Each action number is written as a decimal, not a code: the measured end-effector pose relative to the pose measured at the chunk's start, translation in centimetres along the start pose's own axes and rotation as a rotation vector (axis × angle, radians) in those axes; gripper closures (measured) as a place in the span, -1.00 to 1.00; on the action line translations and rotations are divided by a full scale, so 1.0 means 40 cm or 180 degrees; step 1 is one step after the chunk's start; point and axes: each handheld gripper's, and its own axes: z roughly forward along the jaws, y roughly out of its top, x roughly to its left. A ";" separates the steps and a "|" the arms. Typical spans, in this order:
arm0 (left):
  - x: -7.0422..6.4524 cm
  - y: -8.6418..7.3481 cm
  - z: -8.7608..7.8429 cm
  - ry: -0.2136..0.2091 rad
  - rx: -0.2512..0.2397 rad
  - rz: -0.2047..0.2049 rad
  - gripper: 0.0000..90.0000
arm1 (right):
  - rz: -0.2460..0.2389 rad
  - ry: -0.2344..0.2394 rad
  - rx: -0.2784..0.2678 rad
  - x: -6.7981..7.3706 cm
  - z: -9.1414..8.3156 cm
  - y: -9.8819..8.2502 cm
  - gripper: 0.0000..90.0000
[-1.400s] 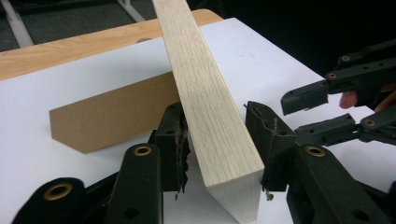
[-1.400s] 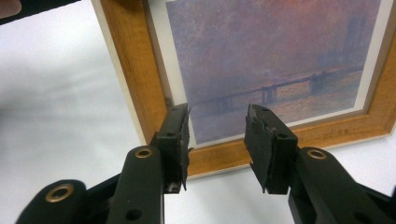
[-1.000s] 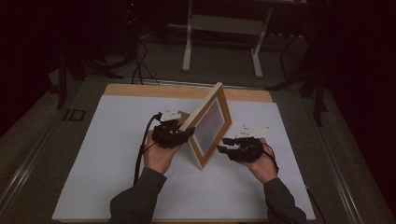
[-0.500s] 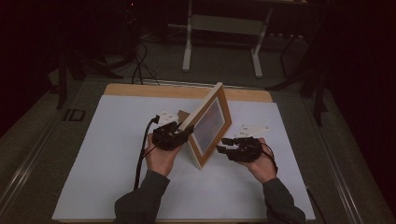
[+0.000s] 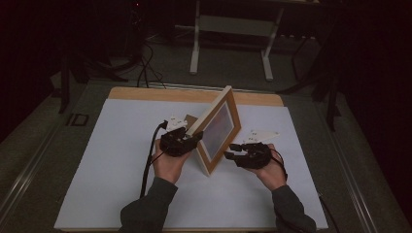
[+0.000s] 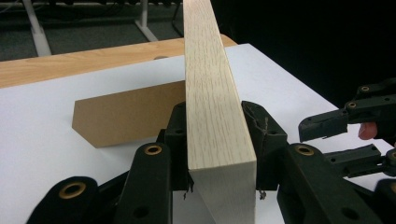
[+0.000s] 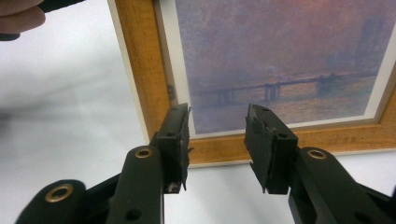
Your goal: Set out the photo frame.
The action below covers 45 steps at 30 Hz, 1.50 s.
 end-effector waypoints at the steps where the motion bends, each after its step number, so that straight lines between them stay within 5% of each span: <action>1: 0.000 0.000 0.000 -0.0005 -0.0002 -0.0005 0.48 | 0.0000 0.0000 0.0000 0.000 0.000 0.000 0.31; 13: -0.008 -0.012 0.020 -0.0027 0.0093 0.0017 0.53 | -0.0004 0.0014 -0.0003 0.005 0.006 0.002 0.31; 20: 0.016 -0.010 0.022 -0.0228 0.0088 -0.0198 0.61 | -0.0001 -0.0005 -0.0010 -0.001 -0.004 -0.003 0.31; 30: 0.060 -0.004 0.010 -0.0379 0.0132 -0.0286 0.68 | 0.0045 -0.0077 -0.0088 -0.016 -0.028 0.002 0.31; 45: 0.093 0.003 -0.010 -0.0303 0.0228 -0.0081 0.69 | 0.0095 -0.0144 -0.0126 -0.027 -0.034 0.006 0.27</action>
